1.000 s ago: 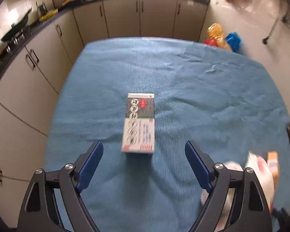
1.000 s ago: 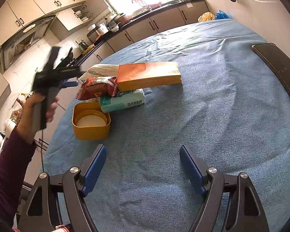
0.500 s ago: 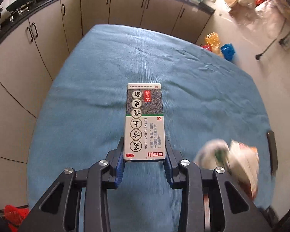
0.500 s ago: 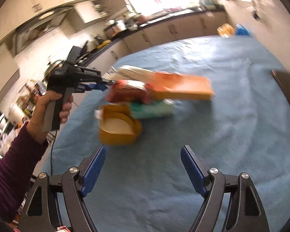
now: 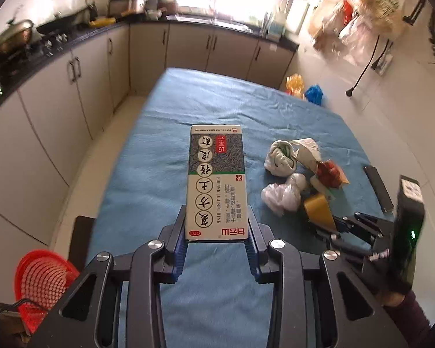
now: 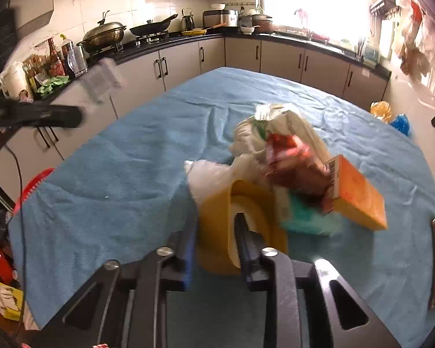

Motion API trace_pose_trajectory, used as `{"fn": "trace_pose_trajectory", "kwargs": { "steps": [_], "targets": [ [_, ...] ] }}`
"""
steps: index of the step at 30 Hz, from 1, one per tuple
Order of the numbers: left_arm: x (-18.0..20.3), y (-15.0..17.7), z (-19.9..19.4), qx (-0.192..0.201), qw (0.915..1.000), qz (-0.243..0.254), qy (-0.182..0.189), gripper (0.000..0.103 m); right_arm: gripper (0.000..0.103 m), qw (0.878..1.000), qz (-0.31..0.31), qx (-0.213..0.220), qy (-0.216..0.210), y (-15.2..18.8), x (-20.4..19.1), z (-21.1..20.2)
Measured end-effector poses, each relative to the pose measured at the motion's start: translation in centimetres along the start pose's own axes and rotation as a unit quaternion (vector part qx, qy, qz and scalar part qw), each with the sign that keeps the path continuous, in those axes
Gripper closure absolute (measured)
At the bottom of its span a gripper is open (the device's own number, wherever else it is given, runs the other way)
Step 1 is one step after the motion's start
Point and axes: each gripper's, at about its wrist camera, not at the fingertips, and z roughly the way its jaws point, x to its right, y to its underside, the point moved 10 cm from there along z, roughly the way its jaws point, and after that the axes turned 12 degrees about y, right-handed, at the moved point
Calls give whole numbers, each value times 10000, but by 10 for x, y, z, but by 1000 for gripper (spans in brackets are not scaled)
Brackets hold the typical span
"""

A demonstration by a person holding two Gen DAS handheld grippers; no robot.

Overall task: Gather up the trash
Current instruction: 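Carry the box toward the red basket with the left gripper while the right grasps the yellow container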

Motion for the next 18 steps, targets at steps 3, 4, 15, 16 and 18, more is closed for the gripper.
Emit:
{"fn": "trace_pose_trajectory", "kwargs": {
  "steps": [3,4,15,16,18],
  "targets": [
    [-5,14,-27,206,9998,-48,-48,70,85,9998,63,34,-165,4,-9,-13],
    [-7,17,-34,260,9996,-99,-56,70,85,9997,71,60,-235,7,-12,-20],
    [-52,62,-124,1109,9886,-1018,-103,70,86,9985,10,352,-414,15,-40,-78],
    [-57,66,-132,1157,9875,-1067,-121,70,86,9984,0,379,-425,15,-44,-82],
    [-66,76,-150,1276,9841,-1223,-171,70,86,9979,-20,423,-484,14,-52,-90]
  ]
}}
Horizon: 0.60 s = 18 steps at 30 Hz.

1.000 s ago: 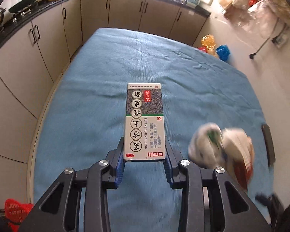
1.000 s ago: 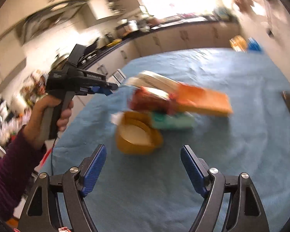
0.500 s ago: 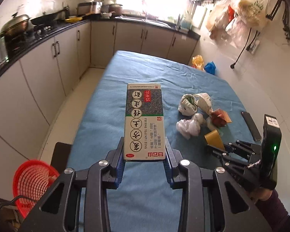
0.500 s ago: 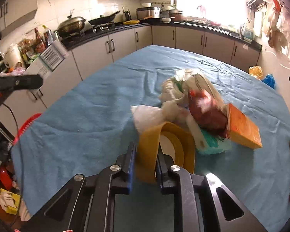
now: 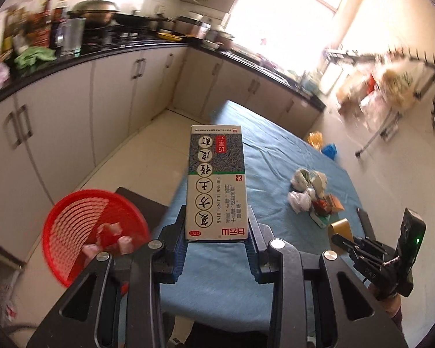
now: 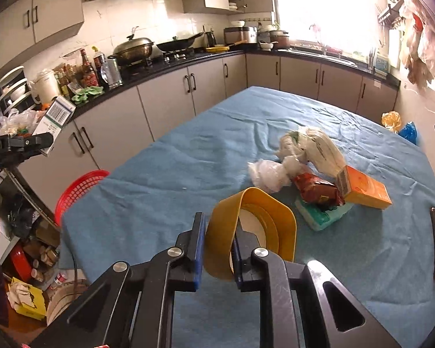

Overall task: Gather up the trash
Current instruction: 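Carry the box toward the red basket with the left gripper while the right grasps the yellow container, then lower the box and yellow container into the red basket and open both grippers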

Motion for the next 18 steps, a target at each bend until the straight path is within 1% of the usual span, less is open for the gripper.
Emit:
{"fn": "trace_pose_trajectory", "kwargs": {
  "steps": [2,6,9,13,16,18],
  "targets": [
    [-12,1,-22,153,9997,-101,-135,70,85,9999,-18,40,-92,-2,-11,-7],
    [-36,3,-62,460,9975,-109,-530,70,85,9993,-140,153,-313,-8,-40,-18],
    [-58,9,-81,575,9957,-245,-687,70,85,9976,-254,186,-610,-13,-73,-23],
    [-94,25,-86,514,9935,-563,-845,70,85,9947,-460,155,-906,-18,-115,-22],
    [-121,40,-78,395,9913,-685,-1055,70,85,9913,-624,49,-1155,-23,-152,-14],
    [-140,50,-68,279,9900,-809,-1120,70,85,9882,-678,-81,-1369,-26,-178,-5]
  ]
}}
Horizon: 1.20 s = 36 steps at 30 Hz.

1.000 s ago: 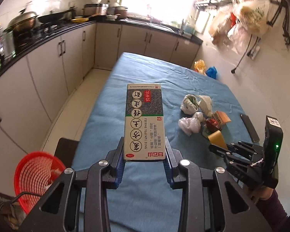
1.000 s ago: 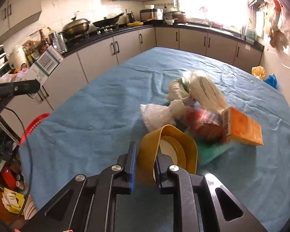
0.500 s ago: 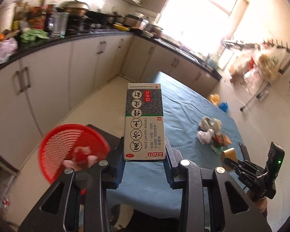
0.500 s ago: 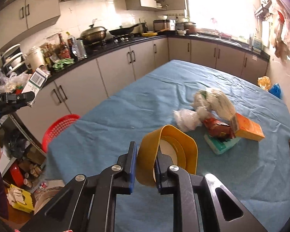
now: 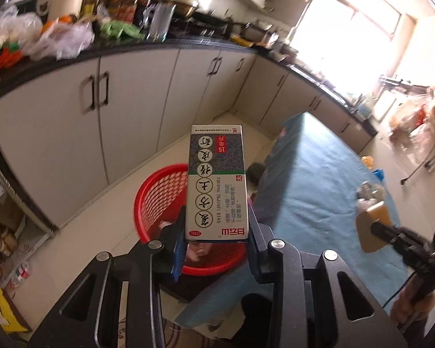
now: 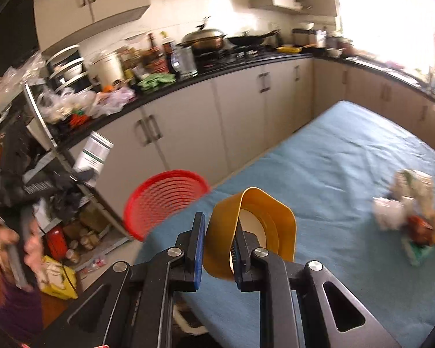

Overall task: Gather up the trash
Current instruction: 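Lower the box and yellow container into the red basket and open both grippers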

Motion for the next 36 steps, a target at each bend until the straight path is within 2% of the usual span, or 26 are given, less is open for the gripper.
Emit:
{"fn": "trace_pose_trajectory", "kwargs": {
  "steps": [5,11,15,17,18,19,20,21,25,36],
  "targets": [
    [-33,16,36,-352,9988,-336,75,70,85,9982,9,-346,-493,-16,-46,47],
    [-46,23,67,-644,9971,-408,74,70,85,9919,164,-781,-984,-30,-88,109],
    [-52,25,74,-704,9965,-457,41,69,84,9868,341,-1028,-1204,-30,-101,141],
    [-53,25,73,-704,9965,-444,9,58,83,9843,429,-1129,-1289,-29,-105,154],
    [-53,25,72,-690,9967,-432,-21,54,76,9833,476,-1157,-1319,-29,-105,157],
    [-54,24,70,-674,9969,-413,-54,49,71,9823,513,-1181,-1363,-30,-105,159],
    [-54,24,68,-654,9971,-372,-102,47,61,9814,559,-1189,-1399,-30,-104,161],
    [-54,24,67,-645,9973,-330,-139,46,57,9820,587,-1158,-1373,-30,-102,161],
    [-51,22,62,-616,9975,-250,-252,40,56,9852,552,-1050,-1239,-34,-94,155],
    [-20,18,52,-529,9959,271,-688,34,51,9929,579,-743,-732,-19,-44,113]
  ]
}}
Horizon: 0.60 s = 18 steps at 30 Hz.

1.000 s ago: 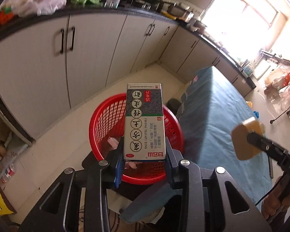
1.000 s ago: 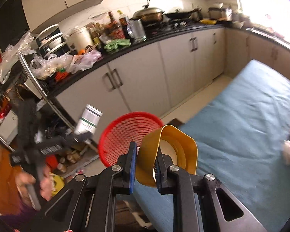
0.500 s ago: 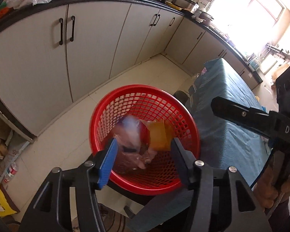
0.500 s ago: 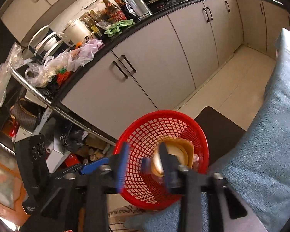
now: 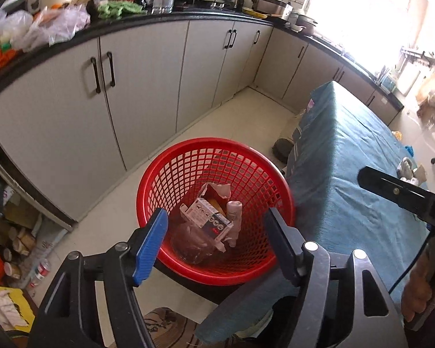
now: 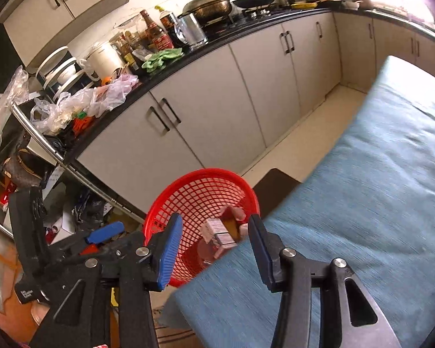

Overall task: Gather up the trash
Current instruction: 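Lower the box and yellow container into the red basket and open both grippers, then move both grippers back over the table toward the remaining trash pile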

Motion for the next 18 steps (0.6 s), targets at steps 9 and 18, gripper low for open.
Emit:
{"fn": "trace_pose_trajectory", "kwargs": {
  "steps": [9,18],
  "targets": [
    [41,1,-8,116,9960,707,-543,32,47,9985,346,292,314,19,52,-48],
    [93,4,-11,174,9862,1377,-897,29,44,9929,812,585,648,43,115,-100]
  ]
}}
